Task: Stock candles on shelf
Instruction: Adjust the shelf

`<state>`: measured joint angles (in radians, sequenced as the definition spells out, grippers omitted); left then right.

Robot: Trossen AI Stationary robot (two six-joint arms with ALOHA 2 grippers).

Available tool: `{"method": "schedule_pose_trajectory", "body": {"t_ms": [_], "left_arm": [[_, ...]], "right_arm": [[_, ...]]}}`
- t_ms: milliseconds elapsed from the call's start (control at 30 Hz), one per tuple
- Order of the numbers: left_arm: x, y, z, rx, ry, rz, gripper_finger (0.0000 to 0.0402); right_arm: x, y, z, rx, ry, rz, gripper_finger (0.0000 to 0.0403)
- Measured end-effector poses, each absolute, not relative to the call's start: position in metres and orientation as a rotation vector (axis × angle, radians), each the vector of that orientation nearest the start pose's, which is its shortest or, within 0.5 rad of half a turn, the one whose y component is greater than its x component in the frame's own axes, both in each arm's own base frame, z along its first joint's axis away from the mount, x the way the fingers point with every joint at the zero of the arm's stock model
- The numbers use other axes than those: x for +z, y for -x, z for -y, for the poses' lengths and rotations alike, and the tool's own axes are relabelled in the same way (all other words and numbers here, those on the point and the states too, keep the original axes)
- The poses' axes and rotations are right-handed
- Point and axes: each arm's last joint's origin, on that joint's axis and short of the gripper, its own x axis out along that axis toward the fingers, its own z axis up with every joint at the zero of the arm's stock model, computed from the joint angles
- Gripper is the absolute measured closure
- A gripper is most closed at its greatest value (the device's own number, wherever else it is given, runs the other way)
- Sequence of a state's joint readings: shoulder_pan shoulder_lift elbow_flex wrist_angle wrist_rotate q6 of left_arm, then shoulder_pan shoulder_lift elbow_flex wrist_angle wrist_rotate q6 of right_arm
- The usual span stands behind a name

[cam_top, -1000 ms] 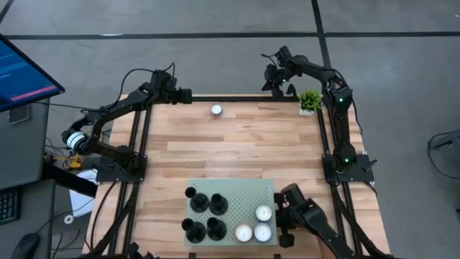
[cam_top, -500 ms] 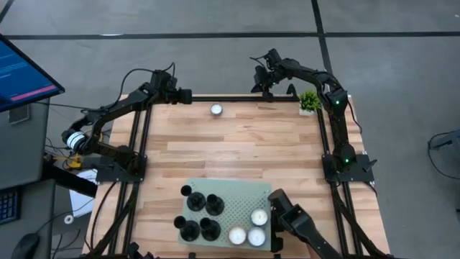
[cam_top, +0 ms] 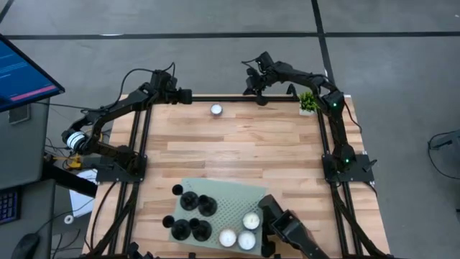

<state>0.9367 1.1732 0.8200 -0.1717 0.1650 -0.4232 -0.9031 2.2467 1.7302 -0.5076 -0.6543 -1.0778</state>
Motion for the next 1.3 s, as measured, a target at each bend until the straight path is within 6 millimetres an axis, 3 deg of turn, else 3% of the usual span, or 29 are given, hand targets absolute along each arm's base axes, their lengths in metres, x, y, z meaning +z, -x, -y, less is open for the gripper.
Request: {"method": "schedule_pose_trajectory", "body": {"t_ms": [400, 600, 767, 1133, 1300], "left_arm": [[0.27, -0.151, -0.201, 0.862, 0.616, -0.317, 0.0395], [0.27, -0.134, -0.213, 0.969, 0.546, -0.333, 0.0398], [0.267, -0.122, -0.221, 0.829, 0.542, -0.346, 0.0398], [0.228, -0.116, -0.21, 0.794, 0.626, -0.433, 0.0396], [0.23, -0.114, -0.206, 0.768, 0.624, -0.415, 0.0397]], "right_arm": [[0.161, -0.328, 0.34, 0.247, 0.288, -0.742, 0.0403], [0.168, -0.318, 0.341, 0.245, 0.246, -0.771, 0.0403], [0.173, -0.312, 0.339, 0.237, 0.258, -0.826, 0.0403], [0.167, -0.298, 0.334, 0.296, 0.171, -0.924, 0.0403], [0.18, -0.285, 0.335, 0.288, 0.16, -0.942, 0.0403]]}}
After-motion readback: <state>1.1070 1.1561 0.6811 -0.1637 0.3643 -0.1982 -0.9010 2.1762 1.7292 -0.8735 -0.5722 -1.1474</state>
